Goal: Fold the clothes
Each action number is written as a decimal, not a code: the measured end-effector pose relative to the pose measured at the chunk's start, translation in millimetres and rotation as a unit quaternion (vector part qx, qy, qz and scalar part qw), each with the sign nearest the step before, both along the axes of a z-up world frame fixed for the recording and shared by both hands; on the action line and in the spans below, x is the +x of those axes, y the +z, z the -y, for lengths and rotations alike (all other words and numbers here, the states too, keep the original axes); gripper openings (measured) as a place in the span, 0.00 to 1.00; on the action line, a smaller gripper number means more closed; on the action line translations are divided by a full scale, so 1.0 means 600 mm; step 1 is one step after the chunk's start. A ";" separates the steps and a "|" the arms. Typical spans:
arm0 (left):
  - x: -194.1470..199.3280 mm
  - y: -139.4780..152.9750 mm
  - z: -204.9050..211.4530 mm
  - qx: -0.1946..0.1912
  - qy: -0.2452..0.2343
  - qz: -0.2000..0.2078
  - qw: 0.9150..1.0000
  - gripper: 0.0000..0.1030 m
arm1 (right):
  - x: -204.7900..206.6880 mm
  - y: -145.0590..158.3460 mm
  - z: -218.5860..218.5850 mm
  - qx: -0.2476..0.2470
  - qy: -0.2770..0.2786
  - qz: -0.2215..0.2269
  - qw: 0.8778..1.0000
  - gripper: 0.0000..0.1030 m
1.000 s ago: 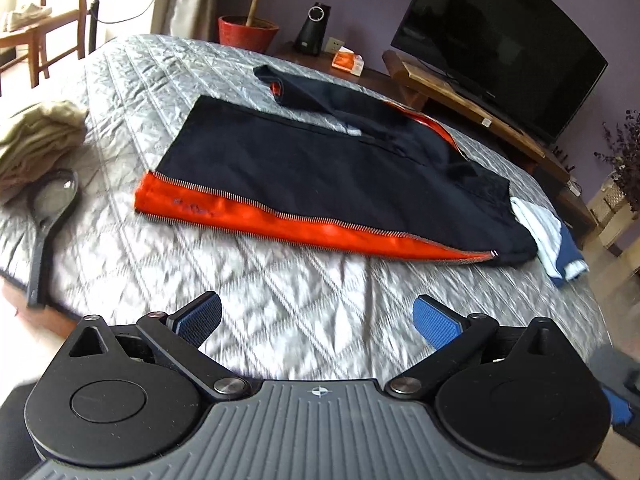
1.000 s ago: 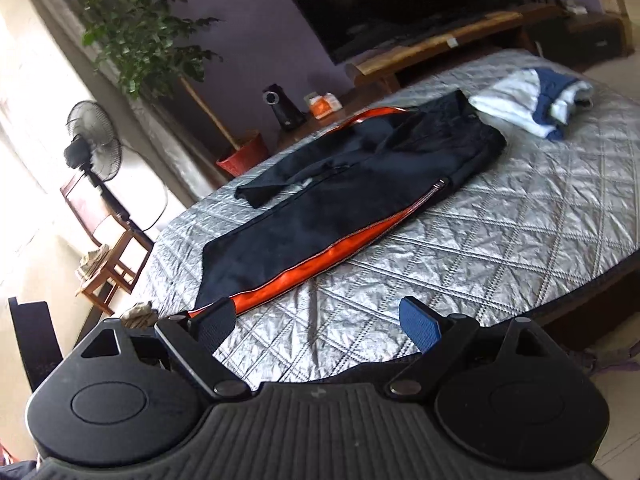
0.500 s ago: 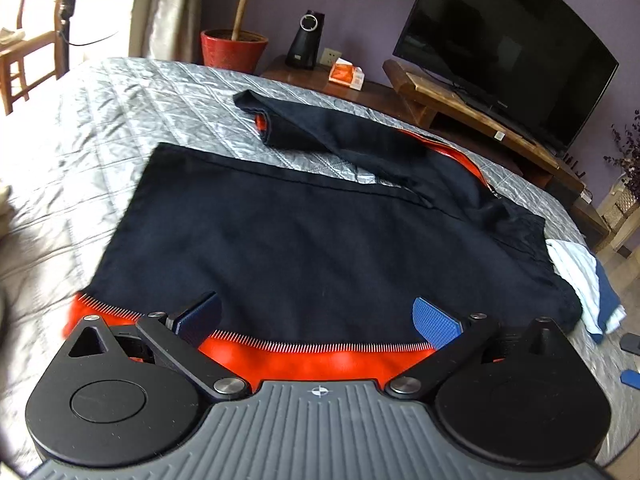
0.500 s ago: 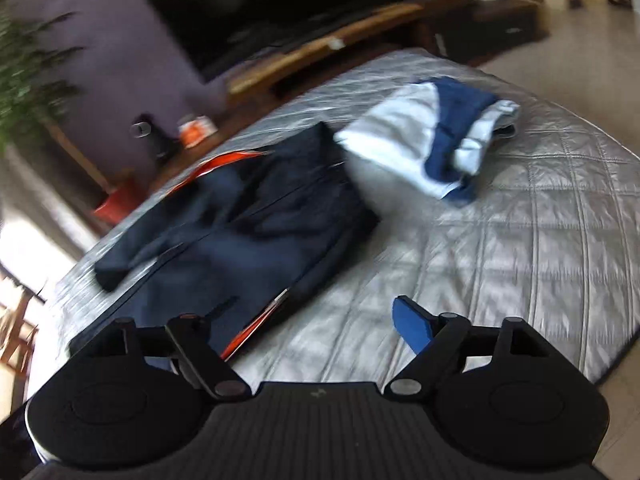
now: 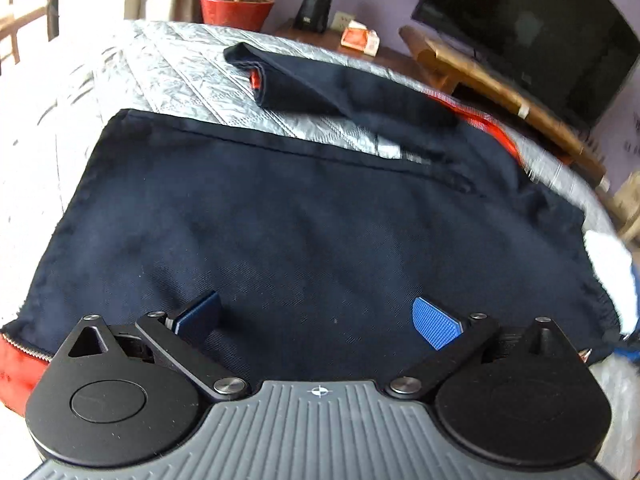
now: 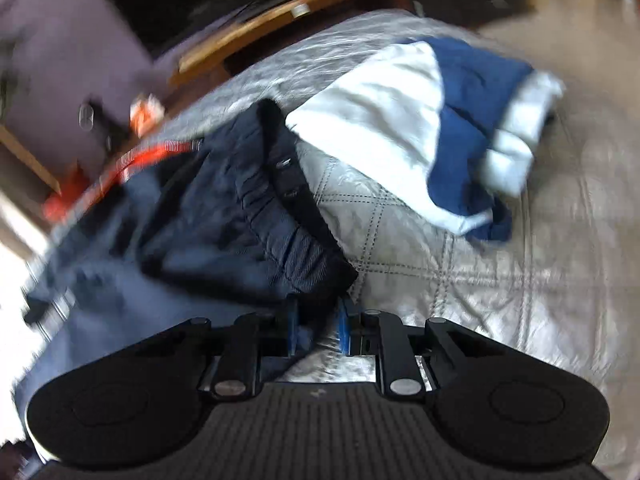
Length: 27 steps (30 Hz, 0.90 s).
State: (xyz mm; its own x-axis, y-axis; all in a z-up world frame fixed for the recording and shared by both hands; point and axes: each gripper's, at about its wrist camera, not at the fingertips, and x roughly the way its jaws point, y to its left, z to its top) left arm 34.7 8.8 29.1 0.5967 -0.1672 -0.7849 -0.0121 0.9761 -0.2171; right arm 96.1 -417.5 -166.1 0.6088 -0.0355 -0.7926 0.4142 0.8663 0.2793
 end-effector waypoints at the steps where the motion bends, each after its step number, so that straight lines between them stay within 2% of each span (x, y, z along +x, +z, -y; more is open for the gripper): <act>1: 0.000 0.001 0.002 0.007 -0.003 0.000 1.000 1.00 | 0.001 0.007 -0.014 -0.040 0.026 -0.014 0.999 0.17; 3: 0.003 0.005 0.001 0.011 -0.002 0.007 1.000 0.99 | 0.003 0.020 -0.045 -0.127 0.074 -0.038 0.988 0.18; 5: 0.010 0.010 -0.005 0.012 0.002 0.016 1.000 0.99 | -0.001 0.036 -0.081 -0.213 0.116 -0.049 0.969 0.19; 7: 0.018 0.012 -0.015 0.018 0.011 0.019 1.000 1.00 | -0.007 0.056 -0.108 -0.270 0.144 -0.047 0.951 0.27; 9: 0.027 0.010 -0.030 0.020 0.025 0.013 0.999 1.00 | -0.008 0.084 -0.128 -0.311 0.164 -0.033 0.936 0.45; 10: 0.035 0.008 -0.038 0.017 0.034 0.007 0.999 1.00 | -0.010 0.102 -0.136 -0.316 0.171 -0.008 0.933 0.45; 13: 0.052 0.008 -0.062 0.007 0.058 -0.006 0.998 1.00 | 0.005 0.155 -0.159 -0.302 0.190 0.063 0.932 0.47; 14: 0.055 0.009 -0.069 0.006 0.065 -0.007 0.998 1.00 | 0.015 0.169 -0.166 -0.282 0.199 0.083 0.935 0.47; 16: 0.059 0.013 -0.077 0.009 0.075 -0.005 0.997 1.00 | 0.052 0.186 -0.181 -0.199 0.227 0.118 0.946 0.47; 17: 0.060 0.013 -0.080 0.016 0.078 -0.004 0.997 1.00 | 0.075 0.188 -0.201 -0.178 0.239 0.127 0.946 0.47; 20: 0.063 0.013 -0.086 0.044 0.090 -0.003 0.995 1.00 | 0.140 0.190 -0.277 -0.149 0.292 0.142 0.934 0.46; 23: 0.063 0.016 -0.103 0.067 0.123 0.002 0.990 1.00 | 0.199 0.187 -0.366 -0.150 0.353 0.163 0.909 0.47; 27: 0.064 0.012 -0.141 0.049 0.179 -0.013 0.983 1.00 | 0.276 0.172 -0.470 -0.156 0.420 0.170 0.878 0.47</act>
